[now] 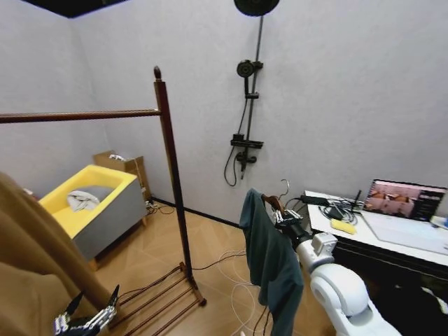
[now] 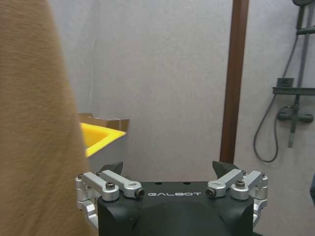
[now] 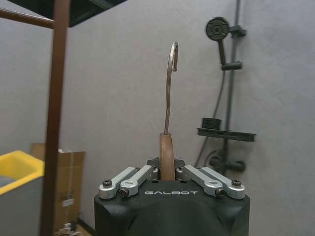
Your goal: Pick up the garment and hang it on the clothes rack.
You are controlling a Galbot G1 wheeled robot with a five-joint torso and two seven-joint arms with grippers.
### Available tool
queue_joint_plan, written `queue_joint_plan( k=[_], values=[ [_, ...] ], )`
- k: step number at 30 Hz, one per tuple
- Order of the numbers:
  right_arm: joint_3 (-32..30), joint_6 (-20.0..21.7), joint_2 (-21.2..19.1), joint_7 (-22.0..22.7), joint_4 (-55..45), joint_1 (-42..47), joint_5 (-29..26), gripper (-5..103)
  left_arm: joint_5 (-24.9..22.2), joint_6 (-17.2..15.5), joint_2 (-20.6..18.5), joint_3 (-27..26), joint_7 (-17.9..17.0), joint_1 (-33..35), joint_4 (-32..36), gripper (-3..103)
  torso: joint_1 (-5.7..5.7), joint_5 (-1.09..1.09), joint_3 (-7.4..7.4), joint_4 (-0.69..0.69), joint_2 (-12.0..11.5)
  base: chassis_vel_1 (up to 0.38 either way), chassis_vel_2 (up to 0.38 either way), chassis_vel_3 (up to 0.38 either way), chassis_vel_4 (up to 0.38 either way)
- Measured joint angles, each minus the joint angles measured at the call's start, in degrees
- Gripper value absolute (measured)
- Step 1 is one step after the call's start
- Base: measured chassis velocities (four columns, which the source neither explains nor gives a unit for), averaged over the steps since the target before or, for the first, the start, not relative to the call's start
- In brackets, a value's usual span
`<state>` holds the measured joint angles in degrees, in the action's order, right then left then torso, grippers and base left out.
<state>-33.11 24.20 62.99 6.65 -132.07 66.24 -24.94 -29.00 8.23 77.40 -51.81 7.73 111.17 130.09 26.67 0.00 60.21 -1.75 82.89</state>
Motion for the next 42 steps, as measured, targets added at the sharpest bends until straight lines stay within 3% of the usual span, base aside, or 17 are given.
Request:
queue_joint_plan(
  k=[5, 16, 19, 21, 22, 23, 24, 28, 35, 38, 42],
  values=[
    [0.1, 0.9, -1.5, -0.2, -2.6, 0.4, -2.9, 9, 0.0, 0.0, 0.0, 0.0, 0.0, 0.0, 0.0, 100, 0.0, 0.0, 0.0, 0.01, 0.0, 0.14, 0.127, 0.102, 0.129],
    [-1.4, 1.1, -2.8, 2.9, -4.9, 0.8, -3.6, 9, 0.0, 0.0, 0.0, 0.0, 0.0, 0.0, 0.0, 100, -0.01, 0.0, 0.0, 0.0, 0.0, 0.132, 0.123, 0.131, 0.125],
    [-2.1, 1.9, -4.7, 3.9, -7.8, 0.0, -7.0, 9, 0.0, 0.0, 0.0, 0.0, 0.0, 0.0, 0.0, 100, 0.0, 0.01, 0.0, -0.01, 0.0, 0.12, 0.126, 0.131, 0.09],
    [-2.2, 3.0, -8.2, 4.7, -9.7, -2.9, -14.1, 9, 0.0, 0.0, 0.0, 0.0, 0.0, 0.0, 0.0, 100, -0.01, 0.0, 0.0, 0.0, 0.0, 0.119, 0.136, 0.131, 0.121],
    [-2.2, 3.0, -8.2, 4.7, -9.7, -2.9, -14.1, 9, 0.0, 0.0, 0.0, 0.0, 0.0, 0.0, 0.0, 100, -0.01, 0.0, 0.0, 0.0, 0.0, 0.112, 0.136, 0.131, 0.126],
    [-2.3, 3.0, -11.5, 5.0, -9.9, -4.7, -20.8, 9, 0.0, 0.0, 0.0, 0.0, 0.0, 0.0, 0.0, 100, -0.01, -0.02, 0.0, 0.01, 0.0, 0.129, 0.135, 0.131, 0.138],
    [-2.4, 2.7, -13.3, 4.8, -9.2, -5.5, -23.8, 9, 0.0, 0.0, 0.0, 0.0, 0.0, 0.0, 0.0, 100, -0.01, -0.02, 0.0, 0.0, 0.0, 0.112, 0.133, 0.145, 0.138],
    [-1.7, 1.8, -14.6, 4.0, -7.1, -7.6, -25.1, 9, 0.0, 0.0, 0.0, 0.0, 0.0, 0.0, 0.0, 100, -0.01, 0.0, 0.0, 0.0, 0.0, 0.119, 0.122, 0.12, 0.134],
    [3.2, 2.7, -15.6, 3.8, -1.6, -19.4, -27.7, 9, 0.0, 0.0, 0.0, 0.0, 0.0, 0.0, 0.0, 100, 0.0, 0.0, 0.0, 0.0, 0.0, 0.127, 0.106, 0.122, 0.124],
    [9.7, 4.7, -15.0, 5.7, 2.7, -30.9, -28.9, 9, 0.0, 0.0, 0.0, 0.0, 0.0, 0.0, 0.0, 100, 0.0, -0.01, 0.01, 0.03, 0.0, 0.117, 0.104, 0.104, 0.097],
    [13.5, 5.7, -14.0, 6.7, 5.6, -35.8, -29.3, 9, 0.0, 0.0, 0.0, 0.0, 0.0, 0.0, 0.0, 100, 0.0, -0.02, 0.01, 0.02, 0.0, 0.077, 0.065, 0.064, 0.063]
  ],
)
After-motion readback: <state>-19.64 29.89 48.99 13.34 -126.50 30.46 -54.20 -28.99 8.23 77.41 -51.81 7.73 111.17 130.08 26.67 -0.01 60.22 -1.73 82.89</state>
